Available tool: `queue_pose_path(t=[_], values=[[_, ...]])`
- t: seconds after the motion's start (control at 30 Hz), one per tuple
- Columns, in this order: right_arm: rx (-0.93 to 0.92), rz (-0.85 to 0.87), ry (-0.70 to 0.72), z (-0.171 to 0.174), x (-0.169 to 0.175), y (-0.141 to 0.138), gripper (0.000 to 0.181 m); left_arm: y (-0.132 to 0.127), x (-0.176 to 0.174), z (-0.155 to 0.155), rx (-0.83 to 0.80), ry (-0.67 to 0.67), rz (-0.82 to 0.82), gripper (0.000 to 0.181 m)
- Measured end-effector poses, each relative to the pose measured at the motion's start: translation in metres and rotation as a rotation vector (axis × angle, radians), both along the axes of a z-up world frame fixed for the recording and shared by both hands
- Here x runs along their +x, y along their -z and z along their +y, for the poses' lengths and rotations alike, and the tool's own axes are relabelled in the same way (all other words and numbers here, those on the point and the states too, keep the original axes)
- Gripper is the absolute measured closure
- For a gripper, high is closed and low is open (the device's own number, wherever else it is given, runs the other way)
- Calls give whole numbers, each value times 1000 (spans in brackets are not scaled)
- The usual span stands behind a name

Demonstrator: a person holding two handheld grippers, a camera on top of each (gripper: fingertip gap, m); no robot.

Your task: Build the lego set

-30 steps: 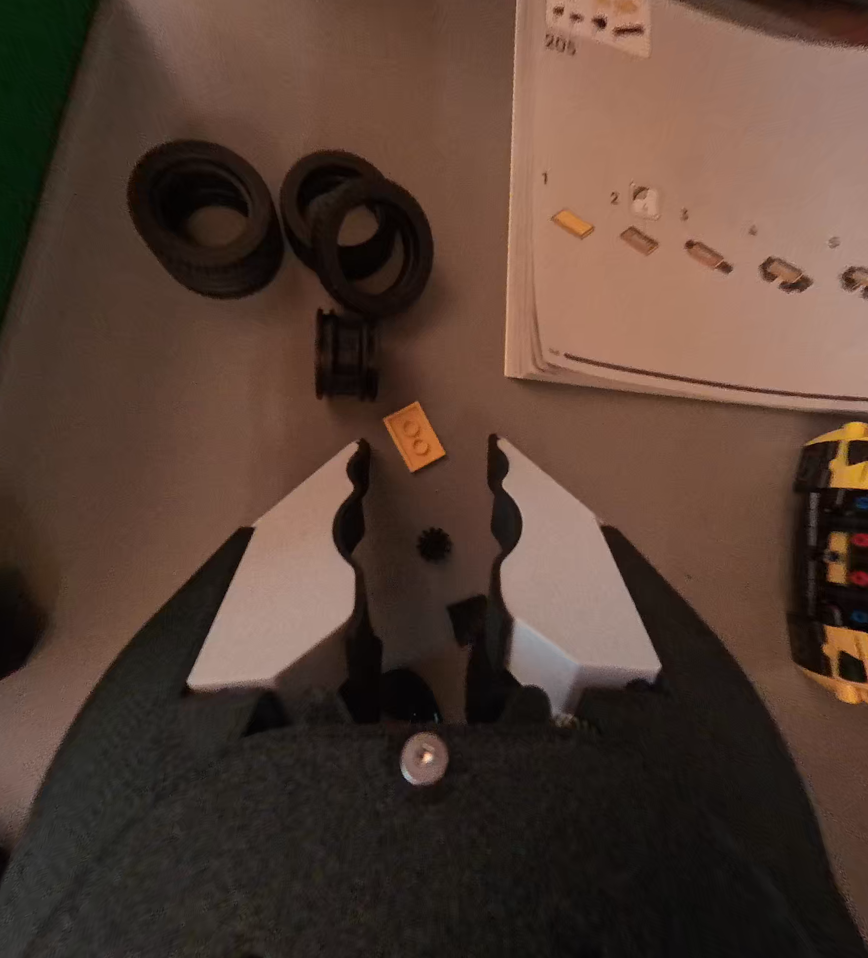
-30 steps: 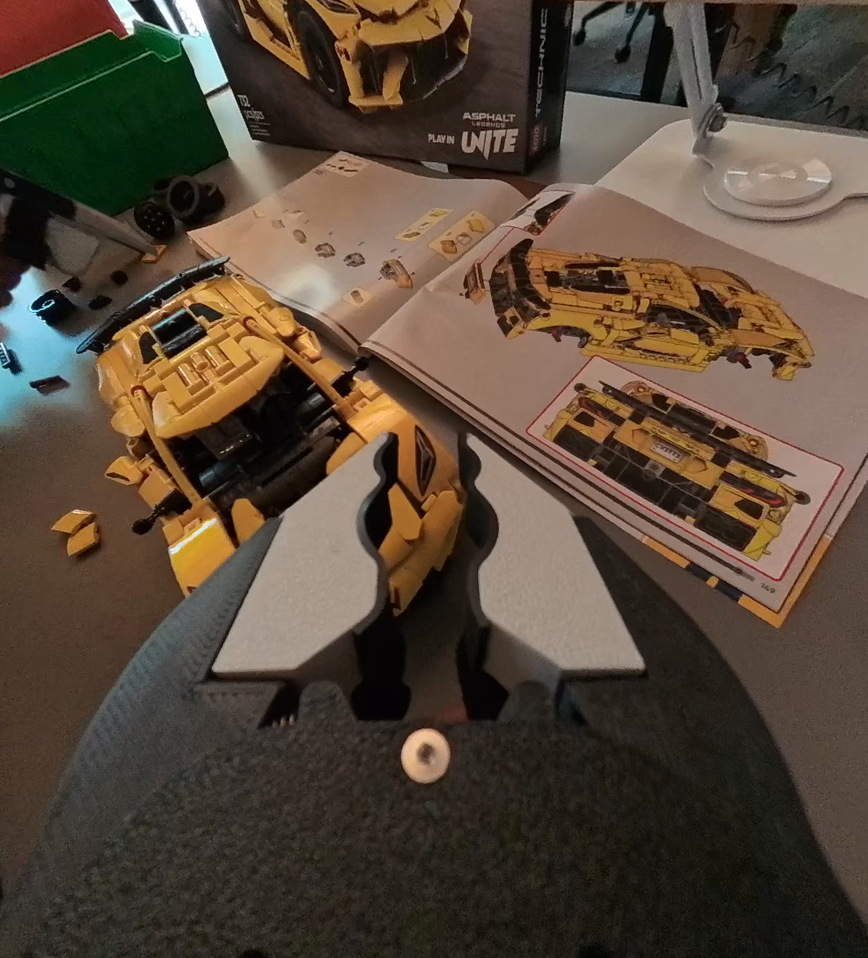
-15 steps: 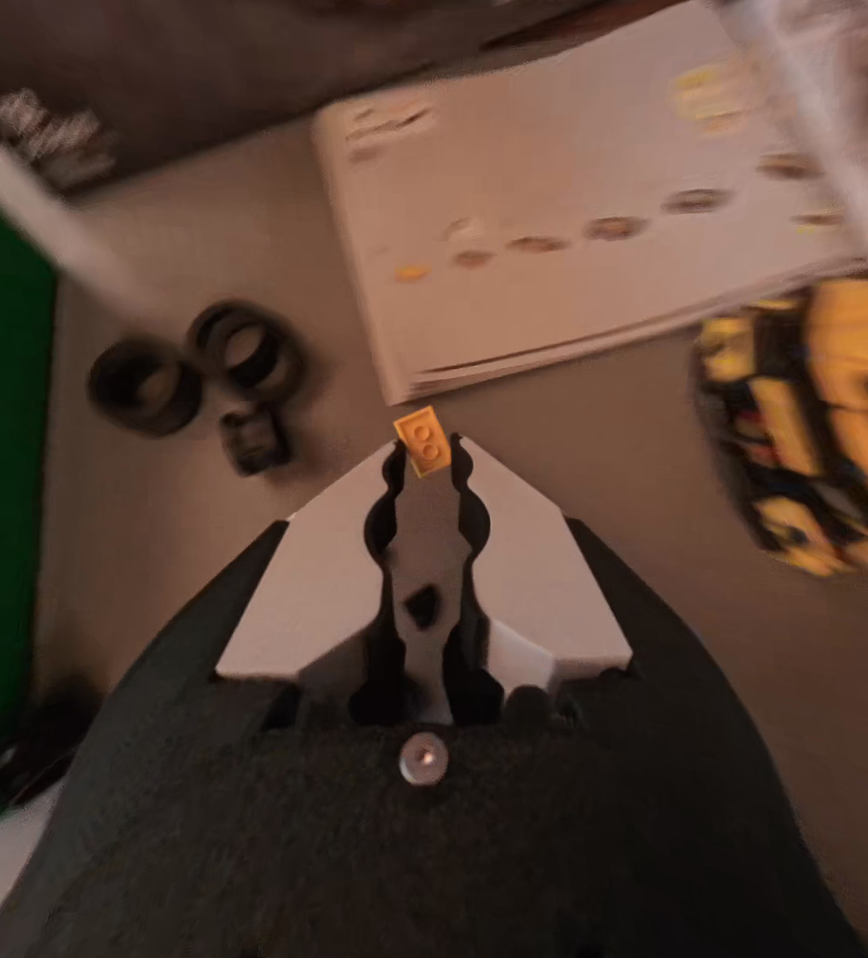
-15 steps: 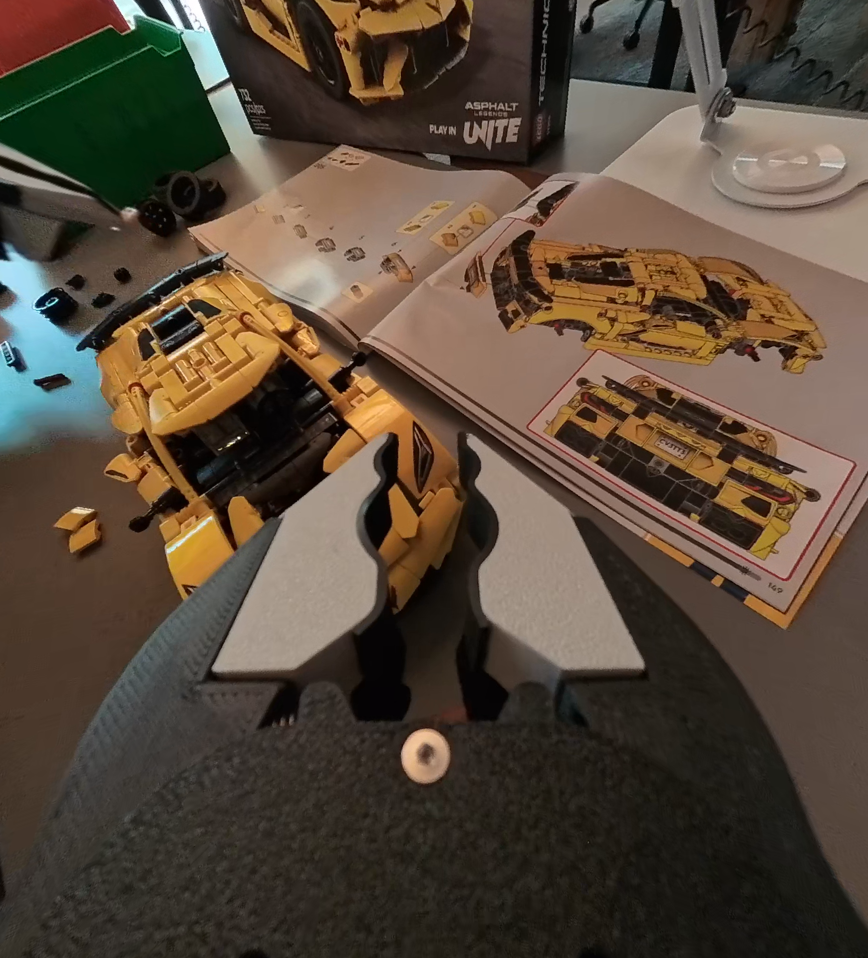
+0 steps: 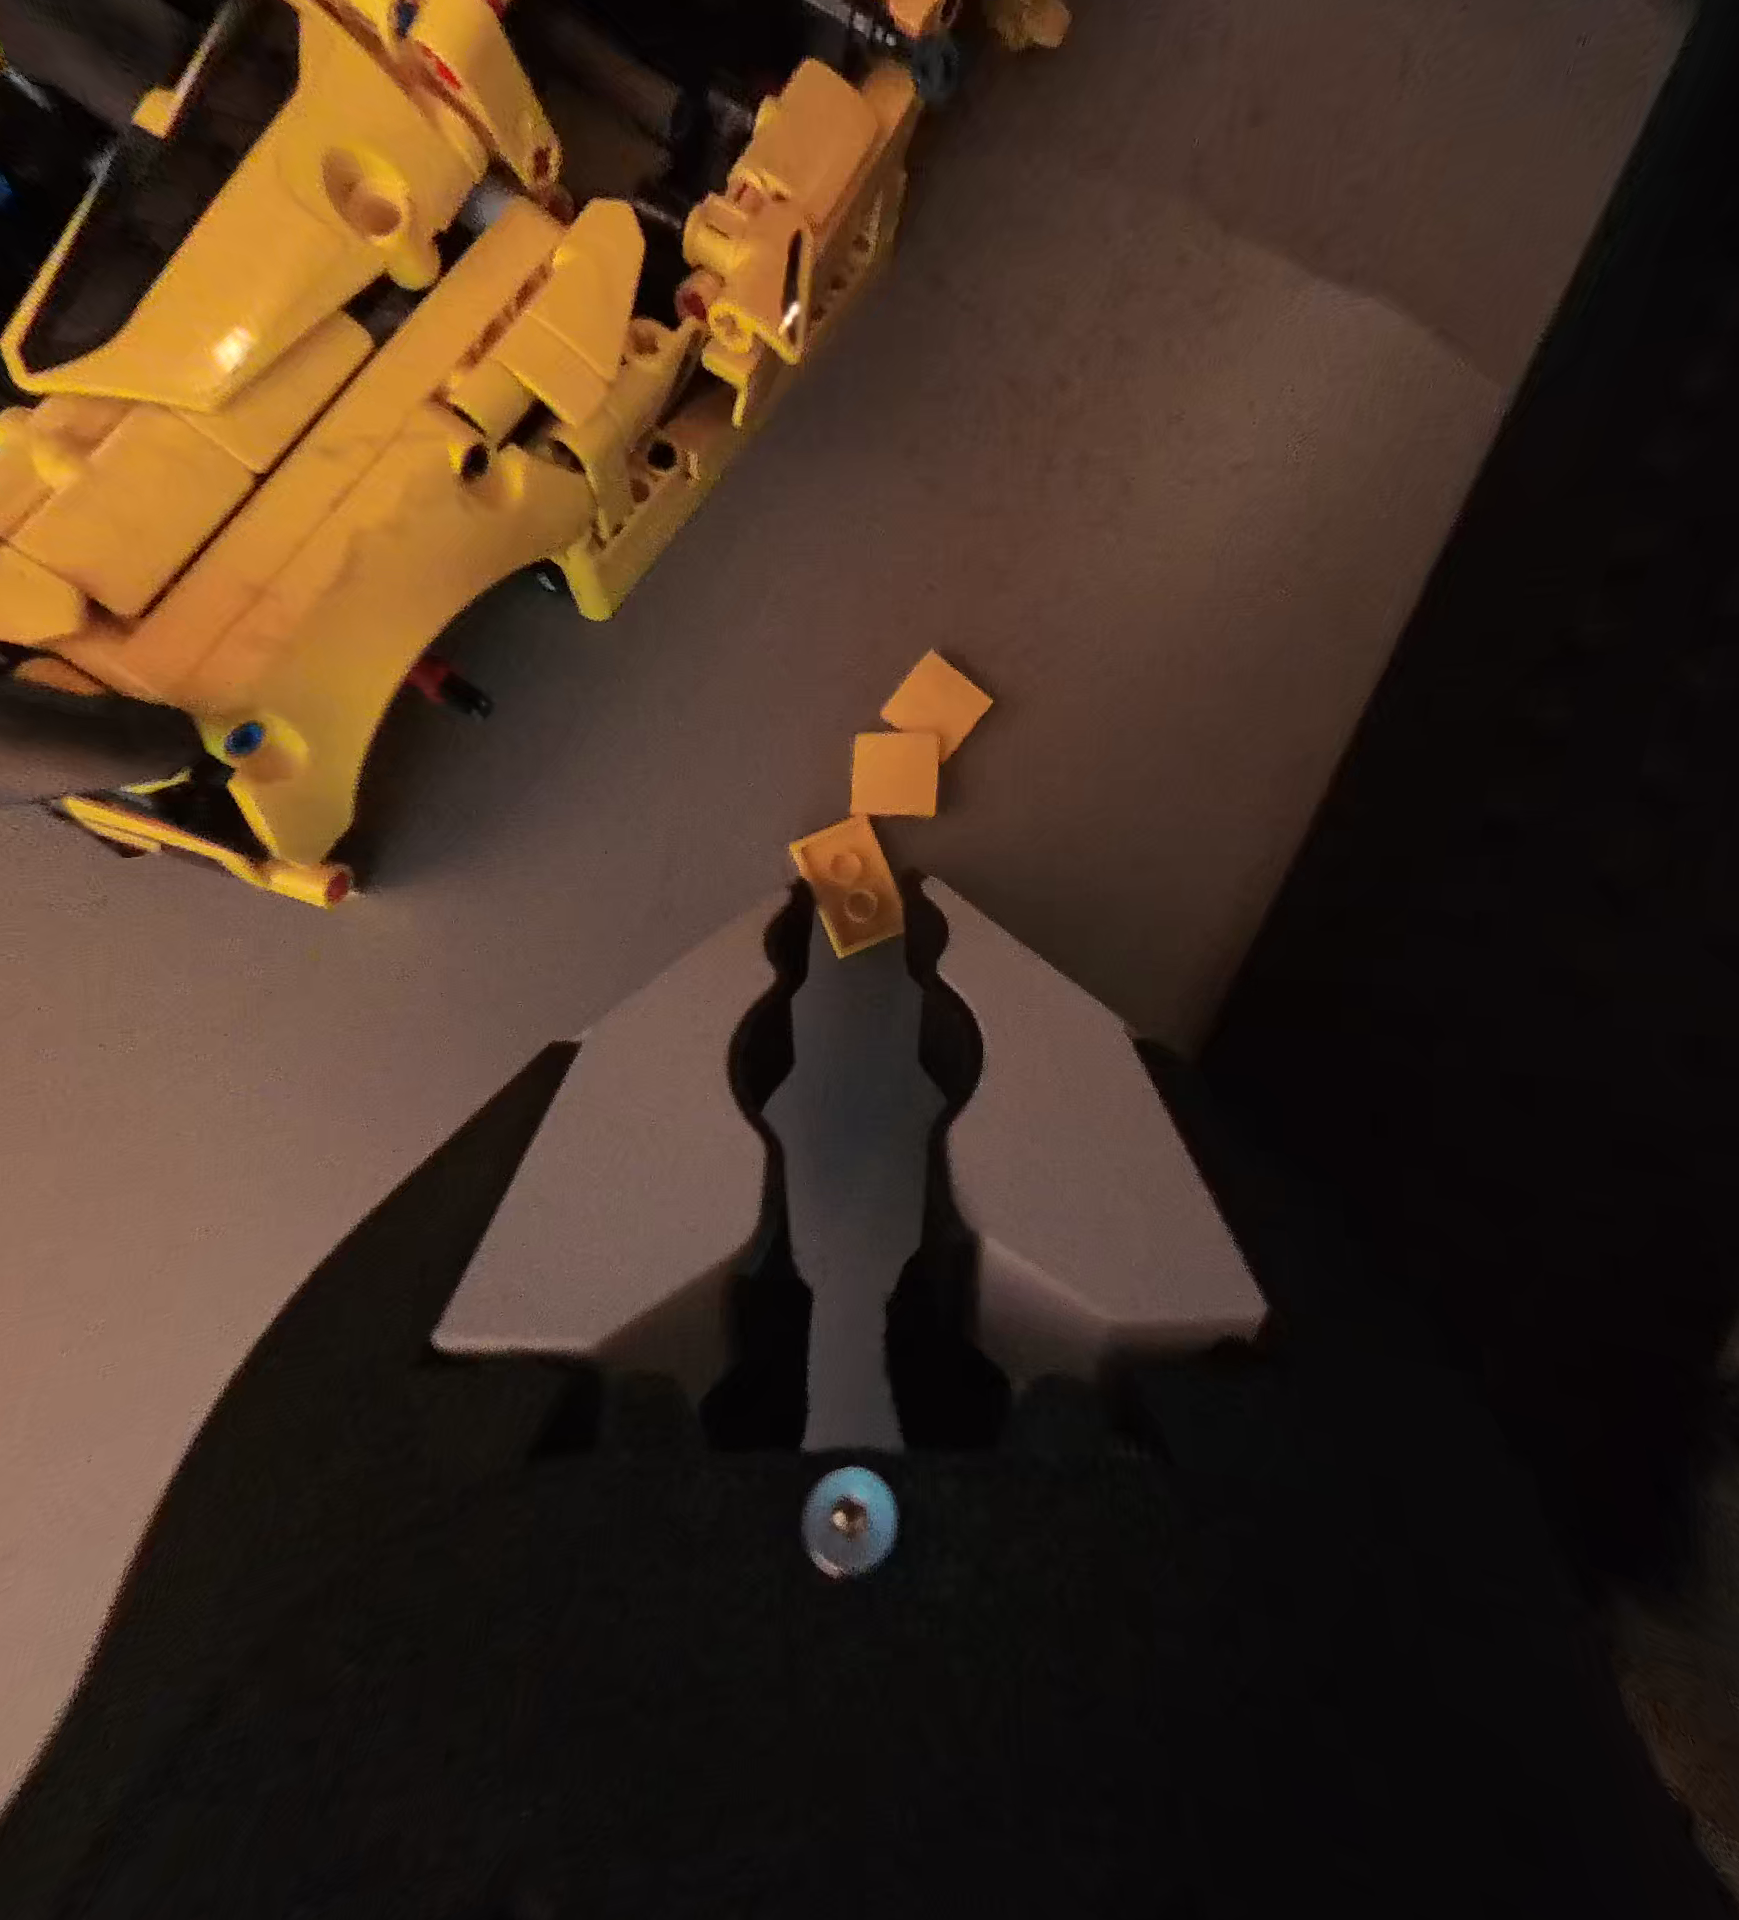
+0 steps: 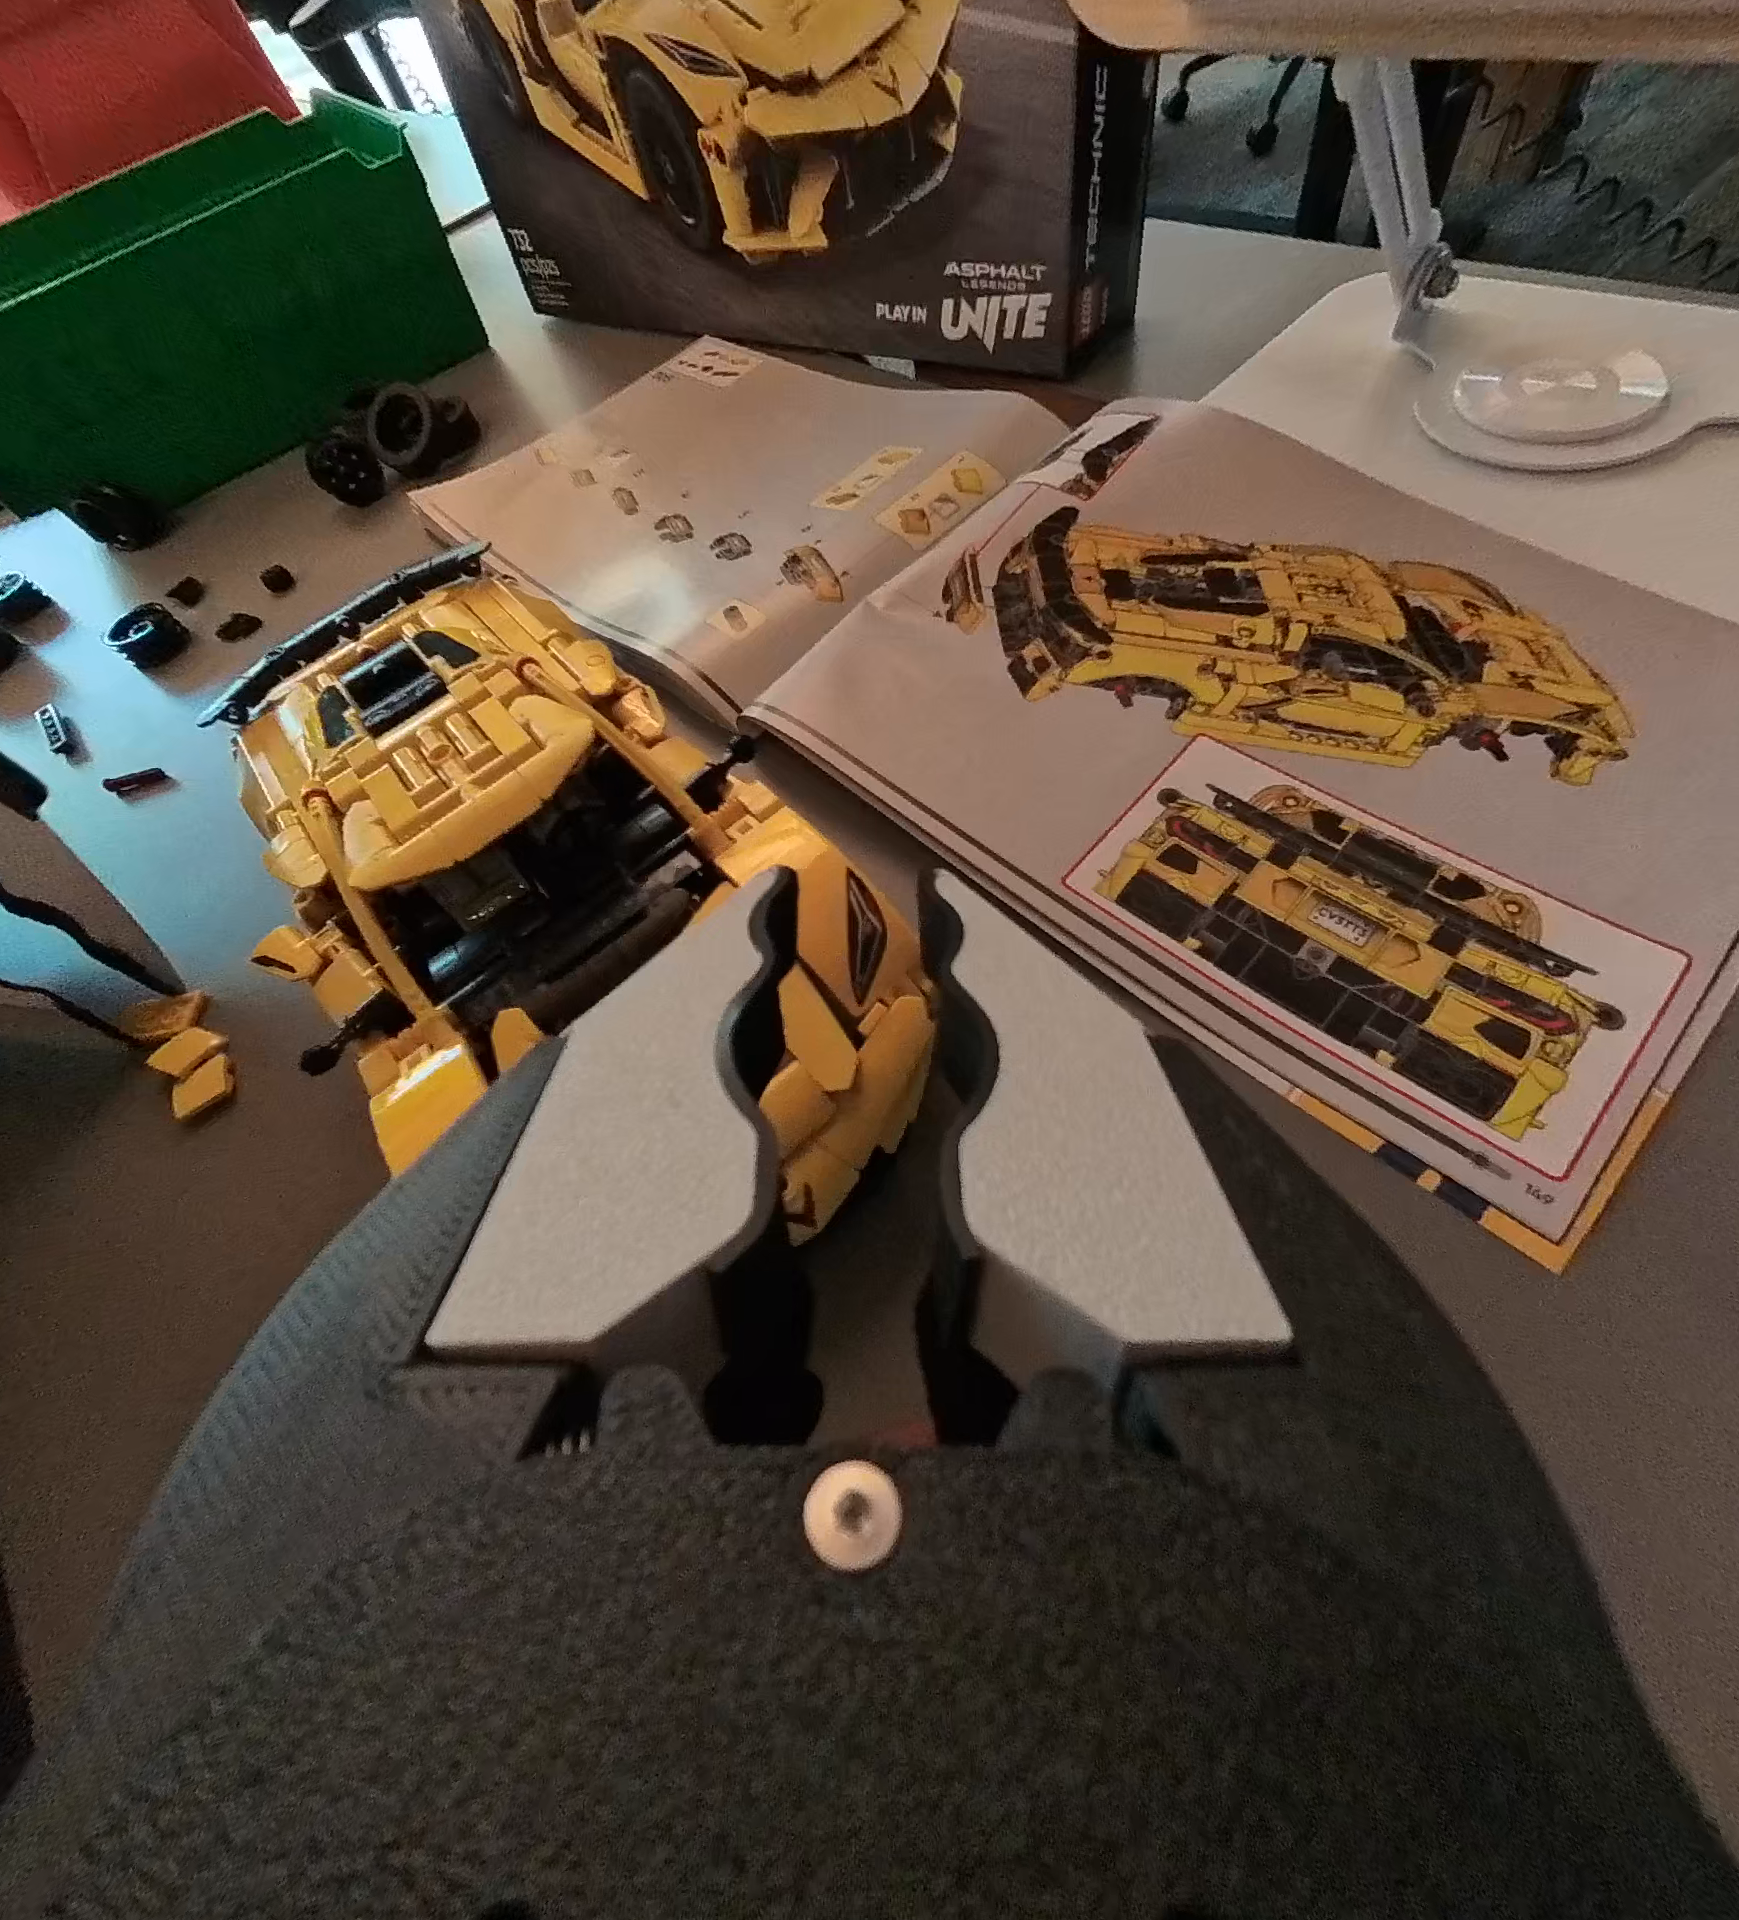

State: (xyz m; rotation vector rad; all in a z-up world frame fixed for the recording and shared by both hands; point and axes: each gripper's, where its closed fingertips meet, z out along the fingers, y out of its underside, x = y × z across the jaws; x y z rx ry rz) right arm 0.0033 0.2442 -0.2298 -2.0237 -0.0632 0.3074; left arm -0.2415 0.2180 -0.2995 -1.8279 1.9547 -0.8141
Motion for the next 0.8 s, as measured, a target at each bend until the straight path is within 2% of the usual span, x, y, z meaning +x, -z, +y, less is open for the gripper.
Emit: queue_pose_path(t=[0.1, 0.17, 0.23, 0.33, 0.4, 0.53, 0.6, 0.7, 0.8], values=[[1, 0, -6, 0, -2, -1, 158, 0, 0, 0, 35, -24, -6, 162], [5, 0, -8, 0, -3, -2, 159, -4, -3, 4, 35, -51, -24, 146], [10, 4, -8, 0, -3, -3, 159, -18, -7, 14, 21, -90, -89, 145], [14, 8, -6, 0, -3, -4, 159, -45, -24, 42, -1, -190, -190, 143], [11, 12, -3, 0, -3, -3, 158, -54, -51, 71, 24, -295, -198, 143], [9, 17, -7, 1, -4, -2, 159, -29, -135, 130, 97, -604, 2, 143], [5, 18, -13, 2, -6, -1, 159, -16, -163, 139, 68, -749, 59, 136], [-3, 19, -15, 2, -7, 2, 158, -5, -176, 133, -22, -890, 52, 131], [-2, 29, -19, 3, -8, 2, 158, -2, -181, 137, 53, -957, 59, 130]])
